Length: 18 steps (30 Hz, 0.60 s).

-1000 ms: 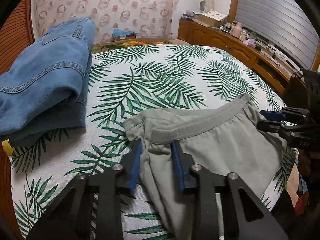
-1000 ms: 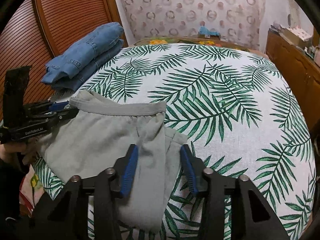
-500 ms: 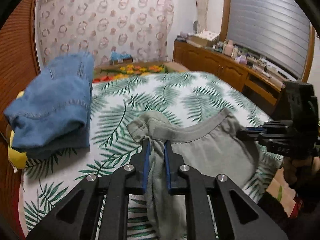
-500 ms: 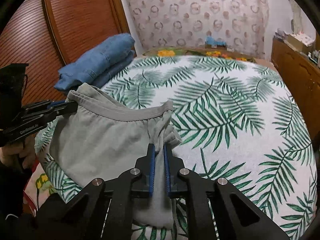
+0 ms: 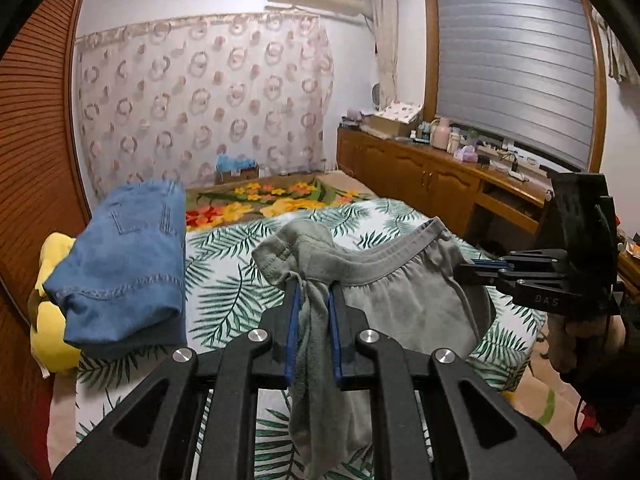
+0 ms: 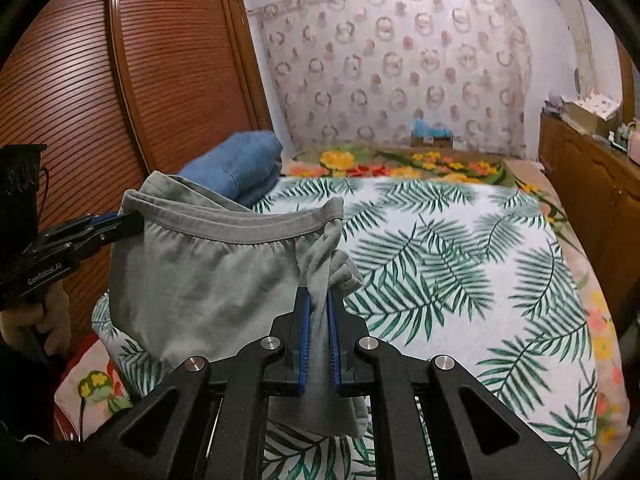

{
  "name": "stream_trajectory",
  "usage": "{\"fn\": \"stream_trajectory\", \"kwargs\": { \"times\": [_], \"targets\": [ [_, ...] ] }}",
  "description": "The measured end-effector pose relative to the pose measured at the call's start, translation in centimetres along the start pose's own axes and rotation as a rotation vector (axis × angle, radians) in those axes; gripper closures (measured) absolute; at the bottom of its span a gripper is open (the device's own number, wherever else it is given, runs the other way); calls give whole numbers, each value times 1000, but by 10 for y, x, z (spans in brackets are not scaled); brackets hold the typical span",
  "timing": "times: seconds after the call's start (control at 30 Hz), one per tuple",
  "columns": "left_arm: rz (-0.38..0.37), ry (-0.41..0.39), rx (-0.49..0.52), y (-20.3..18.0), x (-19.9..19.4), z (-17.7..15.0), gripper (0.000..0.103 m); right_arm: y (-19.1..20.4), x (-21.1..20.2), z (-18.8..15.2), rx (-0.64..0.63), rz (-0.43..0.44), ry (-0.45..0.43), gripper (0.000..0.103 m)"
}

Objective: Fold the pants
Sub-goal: 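Lift the folded grey pants with both tools and carry them toward the denim stack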

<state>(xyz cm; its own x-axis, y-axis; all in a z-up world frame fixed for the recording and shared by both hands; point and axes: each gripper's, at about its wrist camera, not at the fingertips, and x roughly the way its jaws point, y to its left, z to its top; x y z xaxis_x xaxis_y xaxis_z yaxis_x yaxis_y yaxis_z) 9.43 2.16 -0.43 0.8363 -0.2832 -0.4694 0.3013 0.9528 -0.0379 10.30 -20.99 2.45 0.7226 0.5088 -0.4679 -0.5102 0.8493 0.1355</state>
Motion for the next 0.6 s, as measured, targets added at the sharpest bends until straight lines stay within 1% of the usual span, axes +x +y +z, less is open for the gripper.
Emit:
{"fn": "stream_trajectory", "kwargs": {
  "times": [0.2,0.33,0.6],
  "targets": [
    [0,-26,9,-3,-10,7,89,3,-14,6,-25,-1,-36,95],
    [2,-33,4,-1,-9,11,89,3,-20,11,-41,0,-51,95],
    [10,-40,-2,5,-7,18,89,2,-13,26,-63,4,-62,95]
  ]
}}
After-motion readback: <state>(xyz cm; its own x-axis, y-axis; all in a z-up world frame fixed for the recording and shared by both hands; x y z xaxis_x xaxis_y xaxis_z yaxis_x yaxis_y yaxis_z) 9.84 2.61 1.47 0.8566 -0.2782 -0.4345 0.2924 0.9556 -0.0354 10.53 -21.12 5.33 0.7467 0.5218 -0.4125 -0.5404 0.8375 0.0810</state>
